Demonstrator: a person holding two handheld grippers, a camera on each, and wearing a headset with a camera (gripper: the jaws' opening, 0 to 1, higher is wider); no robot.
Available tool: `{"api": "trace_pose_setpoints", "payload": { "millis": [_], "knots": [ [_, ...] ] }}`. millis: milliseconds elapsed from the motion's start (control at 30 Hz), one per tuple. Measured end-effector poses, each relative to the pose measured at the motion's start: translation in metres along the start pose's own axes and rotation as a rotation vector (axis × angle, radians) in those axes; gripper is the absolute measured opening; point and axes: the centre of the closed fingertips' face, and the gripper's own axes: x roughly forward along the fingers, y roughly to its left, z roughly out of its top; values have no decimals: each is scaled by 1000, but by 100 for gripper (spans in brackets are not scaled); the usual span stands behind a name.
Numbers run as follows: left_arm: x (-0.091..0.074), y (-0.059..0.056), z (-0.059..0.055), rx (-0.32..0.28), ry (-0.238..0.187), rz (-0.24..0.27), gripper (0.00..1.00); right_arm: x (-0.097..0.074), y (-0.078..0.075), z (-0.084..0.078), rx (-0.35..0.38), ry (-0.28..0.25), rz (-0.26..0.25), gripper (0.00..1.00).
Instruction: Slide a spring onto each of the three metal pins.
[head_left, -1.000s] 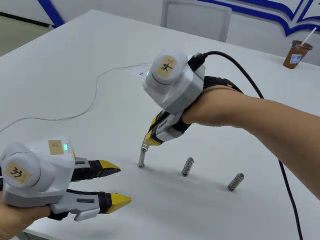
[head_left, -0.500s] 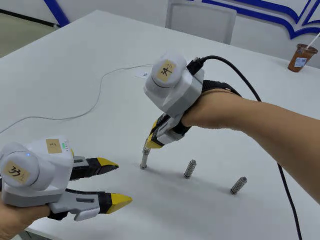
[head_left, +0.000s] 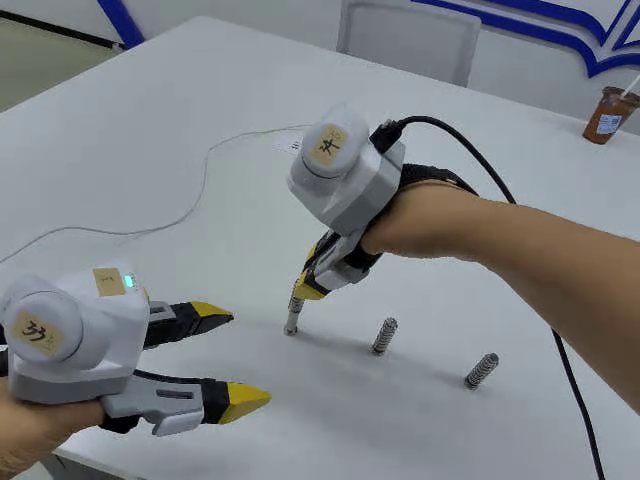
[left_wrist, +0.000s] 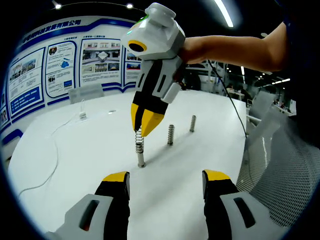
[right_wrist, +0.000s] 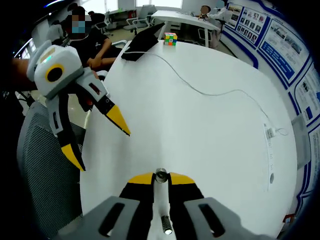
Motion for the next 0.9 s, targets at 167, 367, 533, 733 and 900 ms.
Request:
{"api": "trace_pose_setpoints", "payload": {
  "millis": [167, 367, 533, 733, 900],
  "knots": [
    [-1, -1, 0, -7, -6, -4, 62, 6, -1, -2, 5, 11, 8, 12],
    [0, -2, 1, -13, -14, -10, 64, 13, -1, -3, 10, 17, 16, 12],
    [0, -2, 1, -16, -17, -13, 65, 18, 0, -5, 15, 25, 22, 12],
    [0, -3, 0, -17, -14, -17, 65, 23, 2, -8, 22, 31, 27, 12],
    [1, -2, 0, -18, -14, -18, 65, 29, 2, -11, 30, 33, 28, 12]
  ]
}}
